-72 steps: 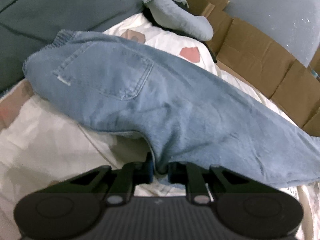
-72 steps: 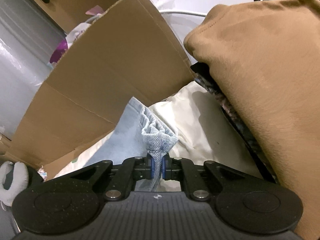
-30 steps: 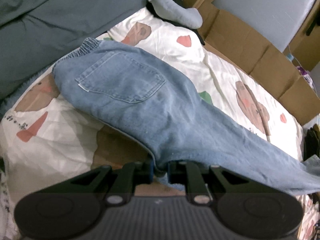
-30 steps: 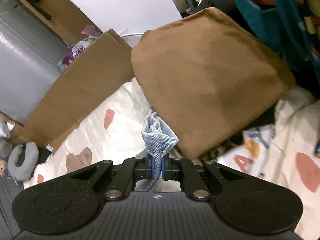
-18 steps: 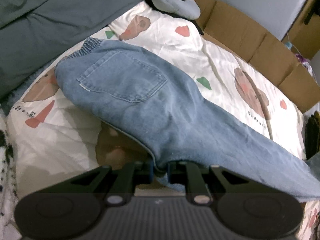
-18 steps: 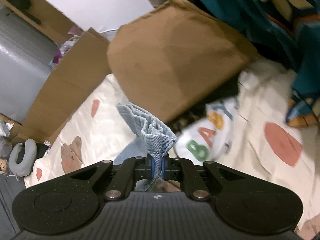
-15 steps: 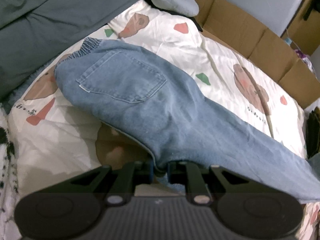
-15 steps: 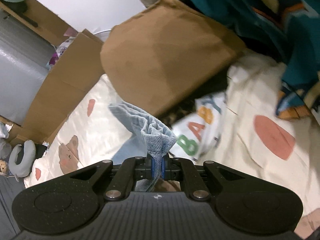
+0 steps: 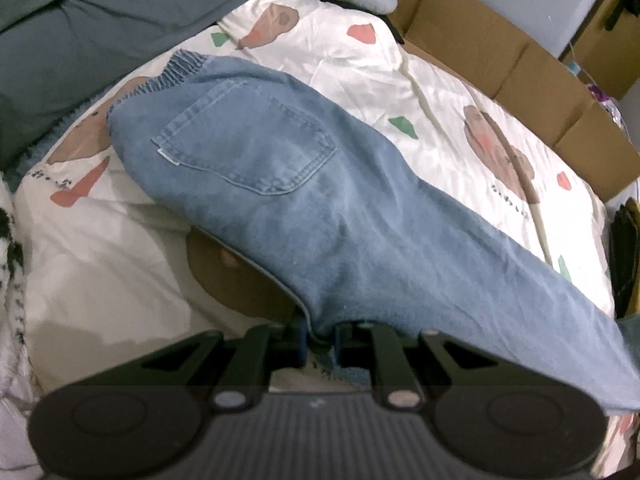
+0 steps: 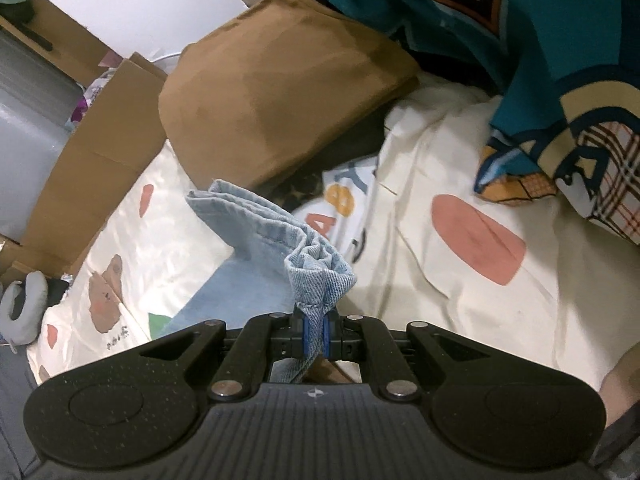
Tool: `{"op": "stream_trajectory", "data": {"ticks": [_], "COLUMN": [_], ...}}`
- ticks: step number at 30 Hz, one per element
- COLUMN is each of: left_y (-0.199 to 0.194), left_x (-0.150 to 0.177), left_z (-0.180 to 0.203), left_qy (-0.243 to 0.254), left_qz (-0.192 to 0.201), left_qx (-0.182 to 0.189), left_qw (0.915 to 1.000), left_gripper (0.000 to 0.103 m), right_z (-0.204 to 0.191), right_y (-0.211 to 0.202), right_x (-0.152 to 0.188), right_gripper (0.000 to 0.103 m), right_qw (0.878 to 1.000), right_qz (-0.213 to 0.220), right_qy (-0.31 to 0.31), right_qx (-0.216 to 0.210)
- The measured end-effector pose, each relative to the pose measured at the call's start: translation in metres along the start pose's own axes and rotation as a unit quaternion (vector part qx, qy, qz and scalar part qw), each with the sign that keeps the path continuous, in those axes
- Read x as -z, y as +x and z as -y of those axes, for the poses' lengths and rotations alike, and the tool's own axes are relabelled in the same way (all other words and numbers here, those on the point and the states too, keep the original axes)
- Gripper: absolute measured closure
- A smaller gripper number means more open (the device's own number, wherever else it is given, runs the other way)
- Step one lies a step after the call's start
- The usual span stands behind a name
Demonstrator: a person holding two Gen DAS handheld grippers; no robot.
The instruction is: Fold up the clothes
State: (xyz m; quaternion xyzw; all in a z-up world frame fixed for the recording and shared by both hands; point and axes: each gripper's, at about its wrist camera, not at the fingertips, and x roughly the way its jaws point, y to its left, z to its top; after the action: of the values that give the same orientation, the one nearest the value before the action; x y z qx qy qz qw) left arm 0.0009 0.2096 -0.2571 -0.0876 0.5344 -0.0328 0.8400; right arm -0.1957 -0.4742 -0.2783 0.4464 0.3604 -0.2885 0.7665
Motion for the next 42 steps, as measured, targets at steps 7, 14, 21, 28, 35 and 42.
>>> {"op": "stream_trajectory", "data": {"ticks": [7, 14, 21, 28, 35, 42], "left_y": [-0.002, 0.009, 0.022, 0.002, -0.035, -0.062], "left_x": [0.009, 0.026, 0.035, 0.045, 0.025, -0.012], "left_z": [-0.001, -0.003, -0.007, -0.018, -0.032, -0.017], "left_qy": [0.002, 0.002, 0.002, -0.017, -0.028, -0.003], "left_qz": [-0.009, -0.026, -0.045, -0.063, -0.040, -0.014], "left_qx": [0.006, 0.007, -0.003, -0.013, -0.021, -0.048], "left_qw": [0.9999, 0.9996, 0.9990, 0.9978, 0.9986, 0.9988], "left_gripper": [0.090, 0.090, 0.089, 0.089, 0.055, 0.032], "right_z": [0.022, 0.050, 0.057, 0.066, 0.073, 0.055], "right_y": [-0.001, -0.002, 0.005, 0.004, -0.023, -0.052], "right_x": [0.013, 0.028, 0.032, 0.035, 0.018, -0.005], "right_gripper": [0.098, 0.098, 0.096, 0.082, 0.078, 0.055], "right_qw": [0.999, 0.998, 0.996, 0.991, 0.991, 0.993], "right_qz": [-0.013, -0.028, -0.036, -0.049, -0.038, -0.037], "right_qy": [0.011, 0.018, 0.026, 0.046, 0.018, -0.062], "right_qx": [0.029, 0.062, 0.079, 0.114, 0.124, 0.088]}}
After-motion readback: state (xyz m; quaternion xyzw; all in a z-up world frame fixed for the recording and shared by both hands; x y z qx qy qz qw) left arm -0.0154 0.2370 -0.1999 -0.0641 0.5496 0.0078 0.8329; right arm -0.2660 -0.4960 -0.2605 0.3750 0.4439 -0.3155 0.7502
